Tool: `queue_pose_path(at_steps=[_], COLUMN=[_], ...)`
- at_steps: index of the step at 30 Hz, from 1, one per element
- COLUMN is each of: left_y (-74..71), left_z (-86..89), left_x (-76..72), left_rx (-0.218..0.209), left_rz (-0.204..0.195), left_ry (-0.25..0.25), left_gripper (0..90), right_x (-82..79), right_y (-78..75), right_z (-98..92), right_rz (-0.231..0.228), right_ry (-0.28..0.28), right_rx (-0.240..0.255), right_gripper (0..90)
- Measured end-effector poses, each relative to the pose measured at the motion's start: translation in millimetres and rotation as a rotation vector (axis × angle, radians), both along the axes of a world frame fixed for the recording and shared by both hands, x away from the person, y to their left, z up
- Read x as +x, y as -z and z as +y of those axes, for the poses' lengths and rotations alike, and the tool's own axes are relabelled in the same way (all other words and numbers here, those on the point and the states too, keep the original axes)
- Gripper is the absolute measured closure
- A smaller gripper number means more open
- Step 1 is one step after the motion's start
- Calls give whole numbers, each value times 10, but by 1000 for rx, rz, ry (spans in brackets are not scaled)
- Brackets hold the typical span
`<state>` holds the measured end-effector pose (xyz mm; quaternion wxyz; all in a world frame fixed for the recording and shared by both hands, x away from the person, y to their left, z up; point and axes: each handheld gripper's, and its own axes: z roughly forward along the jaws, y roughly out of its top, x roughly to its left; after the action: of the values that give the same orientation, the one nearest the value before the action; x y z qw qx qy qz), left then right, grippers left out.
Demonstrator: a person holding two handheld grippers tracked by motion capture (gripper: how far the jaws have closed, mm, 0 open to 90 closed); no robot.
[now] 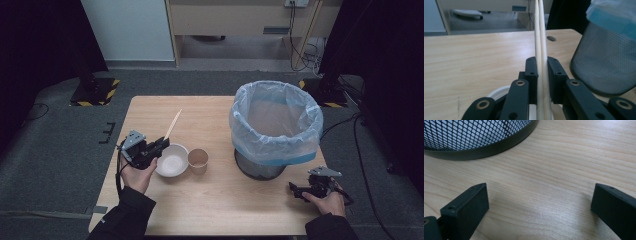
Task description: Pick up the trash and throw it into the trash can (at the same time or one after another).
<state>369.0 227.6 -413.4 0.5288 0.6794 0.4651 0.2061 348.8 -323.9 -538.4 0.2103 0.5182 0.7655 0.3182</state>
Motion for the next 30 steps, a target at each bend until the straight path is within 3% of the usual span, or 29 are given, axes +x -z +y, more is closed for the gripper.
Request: queue_pose_path(at_steps=[10,21,30], left_y=[-237,-618,-818], left_z=[-65,-242,-341], left_x=[-88,-262,-206], left_rx=[-40,-74,-101], left_rz=[-67,-180,-231], left_ry=[38,118,128], left_gripper=[795,795,795], right_x=[0,1,2], right_y=[0,1,2], right_z=[0,4,3], right_rz=[0,1,0], right_ry=[-1,1,0], right_rx=[0,0,-1], right_gripper=[16,12,12])
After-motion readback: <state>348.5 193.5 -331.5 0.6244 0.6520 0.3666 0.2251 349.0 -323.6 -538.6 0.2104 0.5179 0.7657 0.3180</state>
